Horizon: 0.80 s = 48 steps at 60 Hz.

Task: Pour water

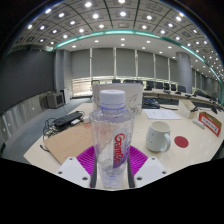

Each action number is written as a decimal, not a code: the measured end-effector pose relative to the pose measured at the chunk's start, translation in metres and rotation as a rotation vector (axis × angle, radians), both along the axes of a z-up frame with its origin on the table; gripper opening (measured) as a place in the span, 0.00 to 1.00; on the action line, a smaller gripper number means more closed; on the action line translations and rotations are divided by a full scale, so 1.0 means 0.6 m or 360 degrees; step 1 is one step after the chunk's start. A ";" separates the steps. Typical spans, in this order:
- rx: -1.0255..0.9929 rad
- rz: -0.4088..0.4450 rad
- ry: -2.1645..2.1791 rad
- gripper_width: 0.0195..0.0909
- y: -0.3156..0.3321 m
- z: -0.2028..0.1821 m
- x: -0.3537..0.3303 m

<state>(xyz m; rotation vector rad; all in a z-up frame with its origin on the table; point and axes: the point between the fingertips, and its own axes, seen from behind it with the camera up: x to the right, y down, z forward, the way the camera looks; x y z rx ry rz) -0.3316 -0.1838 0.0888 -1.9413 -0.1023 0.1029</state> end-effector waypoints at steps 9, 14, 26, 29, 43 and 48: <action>-0.0009 -0.0061 0.0108 0.21 0.011 0.028 0.008; 0.0009 -0.0072 0.0246 0.21 0.031 0.066 0.002; 0.0020 -0.0092 0.1209 0.20 0.112 0.206 -0.018; -0.0006 -0.0102 0.1548 0.20 0.132 0.235 -0.014; -0.0142 -0.0235 0.2621 0.20 0.214 0.264 0.013; -0.0185 -0.0288 0.2835 0.20 0.233 0.243 0.029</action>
